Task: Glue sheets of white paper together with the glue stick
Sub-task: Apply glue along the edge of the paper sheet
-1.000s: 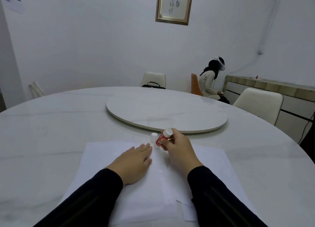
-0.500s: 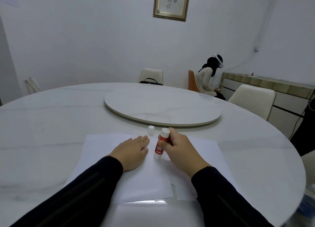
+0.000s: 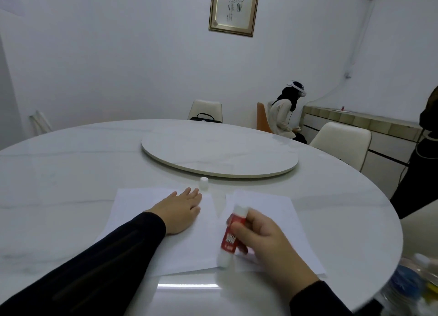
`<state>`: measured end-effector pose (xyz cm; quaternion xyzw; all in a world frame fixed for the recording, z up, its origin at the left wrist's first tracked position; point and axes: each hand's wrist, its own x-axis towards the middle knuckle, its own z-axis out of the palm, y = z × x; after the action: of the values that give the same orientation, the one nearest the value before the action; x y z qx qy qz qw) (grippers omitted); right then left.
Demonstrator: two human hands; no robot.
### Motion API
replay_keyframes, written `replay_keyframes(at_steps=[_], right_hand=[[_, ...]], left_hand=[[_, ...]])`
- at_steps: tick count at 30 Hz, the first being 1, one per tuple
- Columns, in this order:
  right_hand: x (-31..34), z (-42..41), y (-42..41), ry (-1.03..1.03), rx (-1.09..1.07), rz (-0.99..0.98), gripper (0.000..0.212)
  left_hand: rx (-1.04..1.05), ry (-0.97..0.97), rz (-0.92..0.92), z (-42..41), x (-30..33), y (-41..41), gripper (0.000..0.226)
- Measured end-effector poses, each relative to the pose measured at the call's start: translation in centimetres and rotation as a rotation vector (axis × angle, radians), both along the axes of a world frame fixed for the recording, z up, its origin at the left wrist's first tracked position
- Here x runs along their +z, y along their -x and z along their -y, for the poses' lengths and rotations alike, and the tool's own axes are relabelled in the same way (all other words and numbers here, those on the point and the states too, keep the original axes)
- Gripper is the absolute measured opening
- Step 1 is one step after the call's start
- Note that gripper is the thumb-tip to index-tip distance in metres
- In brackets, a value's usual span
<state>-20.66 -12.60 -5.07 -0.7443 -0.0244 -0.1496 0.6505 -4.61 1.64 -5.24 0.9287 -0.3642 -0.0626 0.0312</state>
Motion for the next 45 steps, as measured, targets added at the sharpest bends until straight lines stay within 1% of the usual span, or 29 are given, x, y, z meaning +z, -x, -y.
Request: replay_keyframes(at_steps=[2,3,4,5,6,8,10,13,15,16,18,19,21,27,29,32,33,35,37,38,40,42,45], right_hand=[[0.4,0.7,-0.1,-0.29,-0.133,0.099,0.029],[0.5,1.2,-0.1,-0.395,-0.221,0.129,0.028],[0.4,1.6,-0.2,-0.438,-0.31,0.129,0.025],[0.2,2.0,-0.3,-0.407,-0.396,0.095,0.022],[0.0,2.2,-0.5,-0.33,-0.471,0.043,0.022],[-0.5,2.5,-0.9,-0.204,-0.566,-0.051,0.025],[-0.5,2.4,-1.1,-0.157,-0.597,-0.089,0.025],[-0.3,2.2,-1.0,-0.106,-0.623,-0.07,0.023],[-0.3,2.3,-1.1,-0.106,-0.634,-0.075,0.022],[-0.4,2.4,-1.3,-0.123,-0.629,-0.097,0.021],[-0.7,2.5,-1.7,-0.132,-0.611,-0.159,0.021],[-0.8,2.4,-2.1,-0.118,-0.607,-0.178,0.022],[-0.7,2.5,-2.6,-0.099,-0.619,-0.192,0.022],[-0.5,4.8,-3.2,-0.156,-0.631,-0.256,0.023],[-0.4,5.4,-3.4,-0.146,-0.617,-0.278,0.022],[0.6,6.0,-3.6,-0.127,-0.593,-0.296,0.016],[1.1,6.0,-3.7,-0.102,-0.587,-0.281,0.015],[2.3,5.4,-4.1,-0.064,-0.548,-0.191,0.012],[3.3,3.5,-5.0,-0.053,-0.447,-0.097,0.008],[3.6,2.4,-5.6,-0.014,-0.413,-0.072,0.008],[3.5,0.4,-7.1,0.131,-0.383,-0.038,0.013],[3.0,-1.1,-8.6,0.263,-0.358,-0.035,0.011],[2.5,-2.3,-10.3,0.357,-0.316,-0.038,0.007]], left_hand=[[0.031,-0.014,0.026,-0.1,0.4,0.0,0.054],[0.085,0.009,0.06,-0.1,0.5,0.2,0.056],[0.18,0.042,0.107,-0.1,0.5,0.5,0.059],[0.295,0.057,0.154,-0.1,0.5,1.1,0.06],[0.386,0.032,0.174,-0.2,0.7,1.7,0.061],[0.44,-0.08,0.127,-0.3,0.8,2.3,0.063],[0.356,-0.15,0.058,-0.7,1.3,1.9,0.063],[0.151,-0.227,-0.075,-1.5,2.8,0.6,0.06],[0.122,-0.176,-0.121,-1.4,2.9,0.2,0.053],[0.134,-0.124,-0.108,-1.2,2.4,0.0,0.049],[0.161,-0.066,-0.021,-0.7,1.2,0.2,0.046],[0.178,-0.035,-0.006,-0.9,0.8,0.3,0.049],[0.192,0.048,-0.067,-1.5,0.7,0.5,0.057],[0.115,0.142,-0.203,-3.2,1.0,0.7,0.064],[0.122,0.168,-0.194,-3.5,1.1,0.8,0.06],[0.173,0.286,-0.142,-3.9,1.0,1.0,0.044],[0.183,0.31,-0.109,-4.0,0.8,1.1,0.045],[0.163,0.285,-0.07,-3.8,0.3,1.3,0.055],[0.136,0.216,-0.072,-3.6,-0.1,1.3,0.058],[0.127,0.182,-0.077,-3.6,-0.1,1.2,0.057],[0.113,0.128,-0.071,-3.4,-0.3,1.3,0.056],[0.105,0.099,-0.055,-3.4,-0.4,1.5,0.056],[0.101,0.084,-0.031,-3.4,-0.6,1.6,0.055]])
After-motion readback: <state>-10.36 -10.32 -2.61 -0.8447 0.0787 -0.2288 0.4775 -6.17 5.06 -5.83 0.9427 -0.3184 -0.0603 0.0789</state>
